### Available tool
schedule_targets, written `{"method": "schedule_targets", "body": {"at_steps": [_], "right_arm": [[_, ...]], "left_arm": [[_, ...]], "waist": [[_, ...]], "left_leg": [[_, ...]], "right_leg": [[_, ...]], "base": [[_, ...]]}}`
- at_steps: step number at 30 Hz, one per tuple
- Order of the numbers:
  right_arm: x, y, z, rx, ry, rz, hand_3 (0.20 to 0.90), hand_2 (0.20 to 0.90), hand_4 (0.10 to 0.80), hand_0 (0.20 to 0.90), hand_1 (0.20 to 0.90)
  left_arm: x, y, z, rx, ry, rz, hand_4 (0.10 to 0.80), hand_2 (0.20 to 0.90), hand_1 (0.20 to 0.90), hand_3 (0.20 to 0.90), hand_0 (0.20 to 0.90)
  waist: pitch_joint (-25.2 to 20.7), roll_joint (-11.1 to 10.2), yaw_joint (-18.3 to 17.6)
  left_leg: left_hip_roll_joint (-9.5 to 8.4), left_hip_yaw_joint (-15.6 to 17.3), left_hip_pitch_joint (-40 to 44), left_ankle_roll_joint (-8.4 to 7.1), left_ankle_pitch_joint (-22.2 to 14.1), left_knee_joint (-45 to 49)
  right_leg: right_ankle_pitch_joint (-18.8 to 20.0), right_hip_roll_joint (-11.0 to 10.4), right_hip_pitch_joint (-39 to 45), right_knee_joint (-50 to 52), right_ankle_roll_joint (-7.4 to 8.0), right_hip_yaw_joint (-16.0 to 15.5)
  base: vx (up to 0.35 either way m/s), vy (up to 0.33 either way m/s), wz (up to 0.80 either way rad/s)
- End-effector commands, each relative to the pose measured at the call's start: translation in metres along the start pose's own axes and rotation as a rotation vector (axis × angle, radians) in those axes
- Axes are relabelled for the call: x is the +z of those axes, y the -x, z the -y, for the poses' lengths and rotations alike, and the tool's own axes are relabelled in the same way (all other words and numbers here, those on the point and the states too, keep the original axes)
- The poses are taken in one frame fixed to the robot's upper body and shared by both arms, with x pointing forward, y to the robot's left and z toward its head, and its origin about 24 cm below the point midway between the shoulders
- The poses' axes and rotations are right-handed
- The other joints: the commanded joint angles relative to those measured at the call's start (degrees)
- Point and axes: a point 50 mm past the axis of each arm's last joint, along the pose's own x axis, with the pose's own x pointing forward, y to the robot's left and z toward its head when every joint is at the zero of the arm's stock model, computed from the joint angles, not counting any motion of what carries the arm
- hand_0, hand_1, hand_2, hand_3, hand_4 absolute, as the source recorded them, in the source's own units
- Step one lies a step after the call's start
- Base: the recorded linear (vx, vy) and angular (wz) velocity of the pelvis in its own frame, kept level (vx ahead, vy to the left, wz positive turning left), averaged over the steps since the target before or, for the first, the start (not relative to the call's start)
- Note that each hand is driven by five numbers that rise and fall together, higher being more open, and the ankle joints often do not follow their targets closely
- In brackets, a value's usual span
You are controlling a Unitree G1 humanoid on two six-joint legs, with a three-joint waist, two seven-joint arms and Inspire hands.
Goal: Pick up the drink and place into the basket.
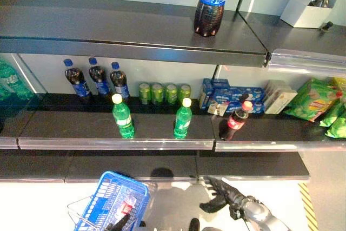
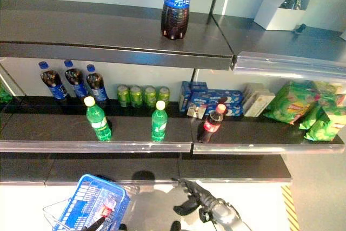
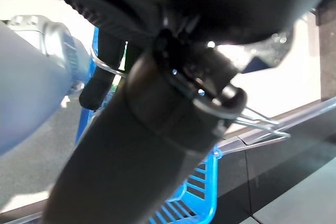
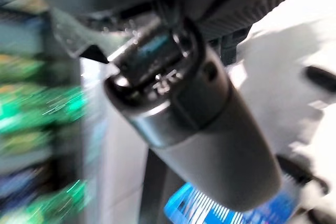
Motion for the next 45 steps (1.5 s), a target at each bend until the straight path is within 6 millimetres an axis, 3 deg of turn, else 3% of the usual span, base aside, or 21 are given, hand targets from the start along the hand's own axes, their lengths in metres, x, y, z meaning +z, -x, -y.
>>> {"method": "schedule_targets", "body": {"at_steps": [1,4,6,9,13,17,18,26,31,35,39,42,45], "right_arm": [[0.082,0.015,0.031,-0.015,0.068,0.369,0.900,0.900,0.800,0.900,0.900],[0.119,0.042,0.050,-0.110,0.036,0.612,0.900,0.900,0.800,0.900,0.900],[0.129,0.052,0.055,-0.171,0.022,0.694,0.900,0.900,0.800,0.900,0.900],[0.148,0.080,0.075,-0.419,-0.073,0.911,0.900,0.900,0.800,0.900,0.900],[0.151,0.102,0.082,-0.702,-0.095,1.038,0.900,0.900,0.800,0.900,0.900],[0.151,0.104,0.082,-0.721,-0.093,1.042,0.900,0.900,0.800,0.900,0.900],[0.146,0.118,0.090,-0.957,-0.129,1.067,0.900,0.900,0.800,0.900,0.900],[0.134,0.122,0.094,-1.217,-0.132,1.037,0.900,0.900,0.800,0.900,0.900],[0.130,0.111,0.093,-1.184,-0.158,0.988,0.900,0.900,0.800,0.900,0.900],[0.142,0.101,0.092,-1.120,-0.242,1.026,0.900,0.900,0.800,0.900,0.900],[0.178,0.097,0.097,-1.133,-0.285,1.180,0.900,0.900,0.800,0.900,0.900],[0.221,0.093,0.111,-1.130,-0.307,1.243,0.900,0.900,0.800,0.900,0.900],[0.239,0.095,0.120,-1.134,-0.310,1.263,0.900,0.900,0.800,0.900,0.900]], "left_arm": [[0.059,-0.004,0.004,-0.063,0.023,0.247,0.100,0.300,0.300,0.200,0.300],[0.055,-0.004,-0.004,-0.045,0.043,0.242,0.100,0.300,0.300,0.200,0.300],[0.052,-0.004,-0.006,-0.041,0.045,0.238,0.100,0.300,0.300,0.200,0.300],[0.040,-0.003,-0.012,-0.026,0.053,0.215,0.100,0.300,0.300,0.200,0.300],[0.026,-0.001,-0.011,-0.012,0.077,0.188,0.100,0.300,0.300,0.200,0.300],[0.025,-0.001,-0.011,-0.012,0.079,0.186,0.100,0.300,0.300,0.200,0.300],[0.018,0.002,-0.007,-0.040,0.062,0.186,0.100,0.300,0.300,0.200,0.300],[0.019,0.004,-0.008,-0.044,0.045,0.188,0.100,0.300,0.300,0.200,0.300],[0.017,0.006,0.000,-0.065,0.044,0.192,0.100,0.300,0.300,0.200,0.300],[0.027,0.009,0.020,-0.130,0.060,0.225,0.100,0.300,0.300,0.200,0.300],[0.049,0.017,0.060,-0.244,0.073,0.292,0.100,0.300,0.300,0.200,0.300],[0.062,0.025,0.089,-0.350,0.073,0.336,0.100,0.300,0.300,0.200,0.300],[0.067,0.030,0.101,-0.408,0.072,0.357,0.100,0.300,0.300,0.200,0.300]], "waist": [[-0.1,-0.9,-0.7],[-0.7,-0.7,-1.8],[-0.8,-0.6,-2.1],[-1.4,0.0,-3.2],[-1.6,0.9,-4.6],[-1.6,0.9,-4.7],[-0.2,1.5,-4.8],[4.0,2.8,-4.5],[6.5,3.5,-4.4],[10.2,3.7,-4.0],[14.8,3.9,-3.3],[17.8,4.5,-1.9],[19.4,5.2,-1.0]], "left_leg": [[-0.18,3.0,-0.6,-0.72,0.8,1.4],[0.13,4.3,0.4,-0.55,0.2,1.1],[0.22,4.7,0.7,-0.46,-0.1,1.1],[0.49,5.8,1.3,-0.24,-1.0,1.7],[0.54,7.0,1.5,0.11,-2.3,3.1],[0.52,7.0,1.5,0.14,-2.4,3.4],[-0.12,6.5,0.1,0.62,-4.3,7.9],[-1.60,5.4,-4.2,1.21,-7.0,16.0],[-2.38,4.8,-7.4,1.67,-7.7,19.2],[-2.50,3.7,-12.7,1.83,-7.4,24.2],[-2.85,2.4,-18.9,1.84,-6.1,28.0],[-3.49,0.9,-22.1,1.70,-4.2,29.3],[-4.28,-0.2,-24.3,1.85,-2.9,29.7]], "right_leg": [[-3.1,-3.4,4.2,0.8,3.45,-0.7],[-3.3,-3.4,4.4,0.7,3.80,-0.1],[-3.3,-3.5,4.5,0.6,3.87,0.2],[-3.8,-3.5,4.4,1.0,3.85,0.8],[-4.5,-3.3,4.2,1.7,3.62,1.9],[-4.6,-3.3,4.1,1.8,3.58,2.0],[-6.0,-3.2,3.3,4.8,2.78,2.4],[-8.4,-4.5,-0.3,12.0,1.83,1.6],[-9.3,-5.2,-3.3,15.3,1.40,1.9],[-9.9,-5.4,-8.0,19.7,0.55,2.1],[-9.8,-5.4,-13.9,23.9,-0.26,2.0],[-9.7,-5.4,-16.8,25.8,-0.84,1.6],[-9.7,-5.5,-18.7,26.9,-1.22,1.1]], "base": [[0.000,0.000,0.00],[0.001,0.031,-0.06],[0.004,0.021,-0.06],[0.003,0.034,-0.11],[0.010,0.042,-0.15],[0.004,0.018,-0.09],[0.015,0.064,-0.23],[-0.006,0.046,-0.01],[-0.021,0.045,0.04],[-0.111,0.004,-0.02],[-0.173,-0.032,0.01],[-0.098,-0.024,-0.12],[-0.059,-0.004,0.03]]}}
